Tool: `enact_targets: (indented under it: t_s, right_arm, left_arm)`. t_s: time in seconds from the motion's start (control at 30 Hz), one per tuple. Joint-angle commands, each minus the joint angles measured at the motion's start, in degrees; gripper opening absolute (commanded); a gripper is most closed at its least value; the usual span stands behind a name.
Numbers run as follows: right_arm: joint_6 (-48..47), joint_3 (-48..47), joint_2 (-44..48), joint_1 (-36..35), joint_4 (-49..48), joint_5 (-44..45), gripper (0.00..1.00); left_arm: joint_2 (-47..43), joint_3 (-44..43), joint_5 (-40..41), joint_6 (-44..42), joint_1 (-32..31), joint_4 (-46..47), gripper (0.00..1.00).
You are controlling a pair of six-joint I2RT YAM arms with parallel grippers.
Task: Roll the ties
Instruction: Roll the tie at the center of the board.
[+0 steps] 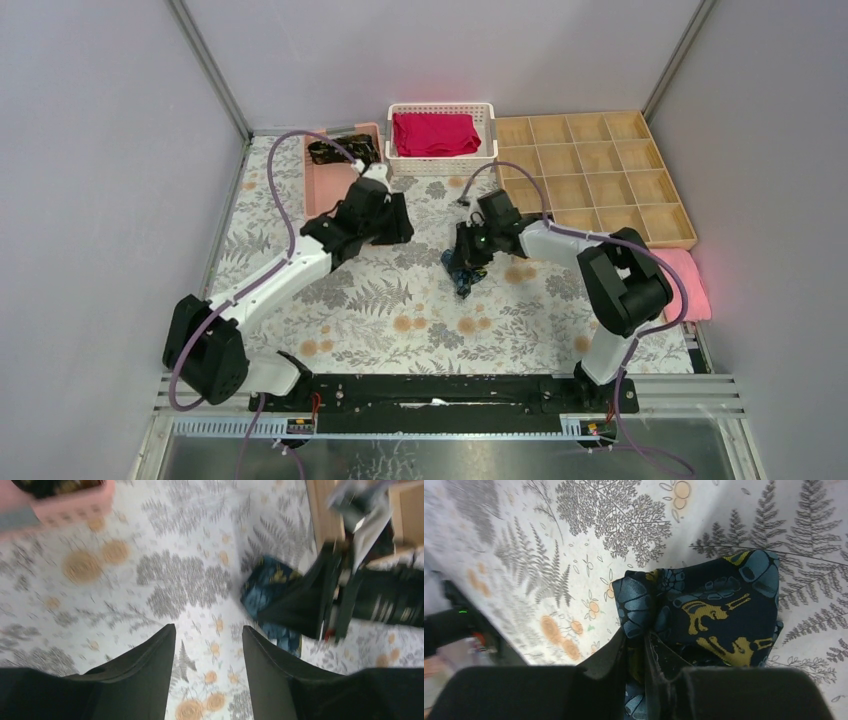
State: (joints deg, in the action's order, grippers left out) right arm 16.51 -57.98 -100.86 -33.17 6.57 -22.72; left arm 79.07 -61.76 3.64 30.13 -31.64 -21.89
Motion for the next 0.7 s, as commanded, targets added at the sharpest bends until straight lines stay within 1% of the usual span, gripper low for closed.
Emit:
enact_targets:
  t_s: [0.0,0.07,0.1,0.13,0.23,0.27,0.33,0.4,0.5,0.57,0.63,0.67]
  right_arm:
    - [10.2,3.2,-3.2,5.6,-8.2,-17.1,0.17]
    - [12.8,4.2,-4.8,7.7,-11.1,-21.2,0.17]
    - [14.5,5.2,-5.6,8.7,-13.8,-23.3,0.16]
    - [16.4,6.3,-6.3,9.6,-16.5,-25.5,0.17]
    - [23.1,9.7,-8.5,11.6,-26.5,-31.5,0.17]
    - [25.8,10.9,-9.3,12.1,-30.7,-33.1,0.16]
    - [31.9,12.7,-10.9,12.9,-39.0,-35.2,0.16]
    - [37.4,14.2,-12.6,13.4,-46.7,-38.0,0.16]
    - [48.4,17.2,-16.2,14.0,-62.1,-40.8,0.16]
    - [56.3,18.4,-18.9,14.5,-72.7,-41.8,0.16]
    - [64.8,19.3,-22.7,14.9,-85.2,-42.6,0.16]
    - [70.5,19.5,-24.7,15.1,-93.0,-42.7,0.15]
  left_arm:
    - [-3.9,8.0,-2.5,4.2,-1.5,7.8,0.56]
    - [-5.9,11.5,-3.3,5.1,-1.7,11.3,0.56]
    - [-6.5,13.0,-5.9,5.3,-1.7,13.2,0.57]
    - [-6.4,14.0,-6.9,5.7,-1.8,14.7,0.59]
    - [-3.9,15.4,-12.7,7.0,-1.9,18.6,0.66]
    - [-2.7,15.7,-14.0,7.7,-2.0,19.9,0.71]
    - [-0.3,17.2,-17.3,9.7,-2.4,25.2,0.78]
    - [2.6,18.5,-20.7,11.7,-2.9,31.1,0.80]
    - [8.8,17.9,-22.2,11.8,-3.7,35.3,0.81]
    - [12.2,17.0,-22.6,11.6,-4.3,36.1,0.81]
    - [15.0,16.6,-23.3,12.4,-5.0,37.9,0.81]
    - [16.1,16.5,-23.1,13.0,-5.5,39.1,0.82]
